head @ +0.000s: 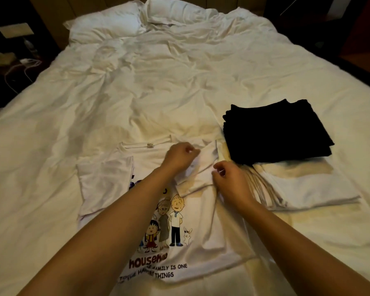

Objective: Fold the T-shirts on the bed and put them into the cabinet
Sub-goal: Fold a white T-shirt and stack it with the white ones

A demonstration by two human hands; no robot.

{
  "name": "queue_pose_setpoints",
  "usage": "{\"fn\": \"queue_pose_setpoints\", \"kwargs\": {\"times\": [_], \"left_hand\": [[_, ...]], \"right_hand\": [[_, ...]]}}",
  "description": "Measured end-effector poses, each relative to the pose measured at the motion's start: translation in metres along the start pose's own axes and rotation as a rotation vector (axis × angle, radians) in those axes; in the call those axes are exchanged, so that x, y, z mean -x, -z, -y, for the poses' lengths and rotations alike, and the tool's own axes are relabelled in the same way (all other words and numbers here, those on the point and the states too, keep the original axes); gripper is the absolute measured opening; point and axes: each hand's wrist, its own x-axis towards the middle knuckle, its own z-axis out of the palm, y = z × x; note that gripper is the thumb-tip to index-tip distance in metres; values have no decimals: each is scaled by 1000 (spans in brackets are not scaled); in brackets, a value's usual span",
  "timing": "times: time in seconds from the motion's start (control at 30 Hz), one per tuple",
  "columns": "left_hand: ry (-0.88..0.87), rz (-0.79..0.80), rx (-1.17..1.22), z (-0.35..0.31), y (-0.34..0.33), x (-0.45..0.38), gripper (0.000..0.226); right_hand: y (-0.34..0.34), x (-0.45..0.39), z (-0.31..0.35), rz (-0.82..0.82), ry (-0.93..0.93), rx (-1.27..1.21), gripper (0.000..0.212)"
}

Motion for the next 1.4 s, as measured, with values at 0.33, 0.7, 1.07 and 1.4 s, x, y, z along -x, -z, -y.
{"fn": "queue_pose_setpoints", "kwargs": {"times": [0.33, 0.7, 1.07, 1.4], "left_hand": [[-101, 33, 1, -26, -32, -42, 24], [-6, -127, -21, -8, -35, -38, 43], [6, 11, 117, 7, -3, -37, 14], [-97, 142, -188, 26, 11, 4, 54]], "right_hand": [[-5, 14, -19, 150, 141, 94, 29], [-13, 14, -25, 25, 164, 103, 13], [-13, 15, -26, 10, 171, 111, 13], [-16, 2, -21, 142, 261, 203, 38]]}}
